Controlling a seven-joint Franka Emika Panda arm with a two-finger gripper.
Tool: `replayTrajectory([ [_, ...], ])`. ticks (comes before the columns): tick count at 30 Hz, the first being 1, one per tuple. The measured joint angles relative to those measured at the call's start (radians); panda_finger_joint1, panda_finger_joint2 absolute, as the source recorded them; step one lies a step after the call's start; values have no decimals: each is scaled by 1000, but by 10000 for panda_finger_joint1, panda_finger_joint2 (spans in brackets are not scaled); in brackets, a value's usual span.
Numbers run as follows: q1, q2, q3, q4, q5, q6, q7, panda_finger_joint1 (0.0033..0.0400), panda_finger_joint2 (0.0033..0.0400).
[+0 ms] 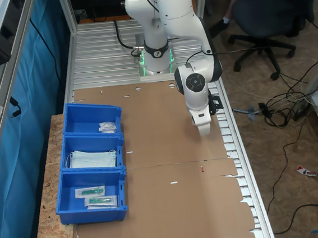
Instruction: Pick and place sorting task of medical equipment.
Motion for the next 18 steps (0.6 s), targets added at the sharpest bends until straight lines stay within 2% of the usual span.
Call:
replayTrajectory([
  [9,1,-43,-3,0,0,-4,0,59,59],
  [18,1,-164,-28,0,0,-9,0,59,59],
])
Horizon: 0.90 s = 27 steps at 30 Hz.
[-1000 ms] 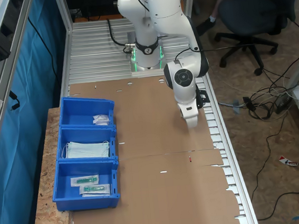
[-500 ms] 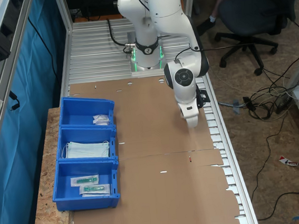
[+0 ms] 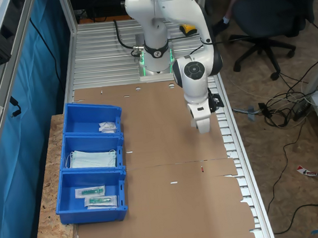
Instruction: Pick and place sorting task of medical equipment.
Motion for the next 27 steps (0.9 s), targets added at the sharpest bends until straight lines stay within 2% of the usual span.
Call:
replayTrajectory([
  [14,0,-236,-54,-18,0,-8,0,60,60],
  [20,0,-365,-102,-57,0,-58,0,60,60],
  [27,0,-464,-167,-74,0,-137,0,61,61],
])
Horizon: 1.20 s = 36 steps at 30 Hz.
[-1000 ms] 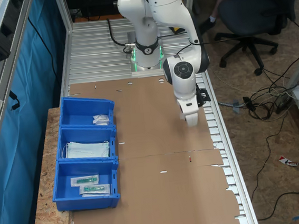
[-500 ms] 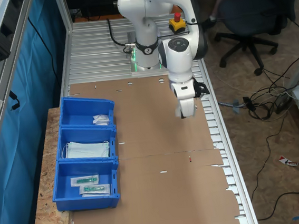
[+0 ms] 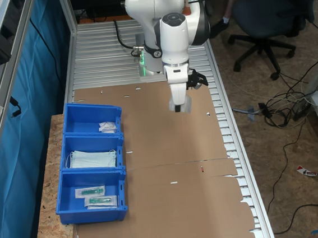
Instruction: Pick and place sorting task of medical equipment.
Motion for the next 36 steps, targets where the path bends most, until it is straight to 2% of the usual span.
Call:
replayTrajectory([
  [11,-28,-56,-101,12,0,-97,0,61,61],
  [18,-84,-61,-176,39,0,-156,0,61,61],
  [28,-151,-62,-273,49,0,-196,0,61,61],
  [36,-172,-62,-335,49,0,-212,0,61,61],
])
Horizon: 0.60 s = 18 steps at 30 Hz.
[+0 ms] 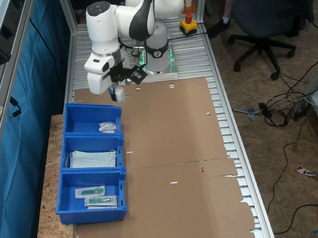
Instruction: Pick and place sorting task of medical equipment.
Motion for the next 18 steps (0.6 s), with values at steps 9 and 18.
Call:
replayTrajectory([
  [9,-8,14,-72,3,0,-5,0,61,61],
  [18,-9,66,-110,16,0,17,0,61,61],
])
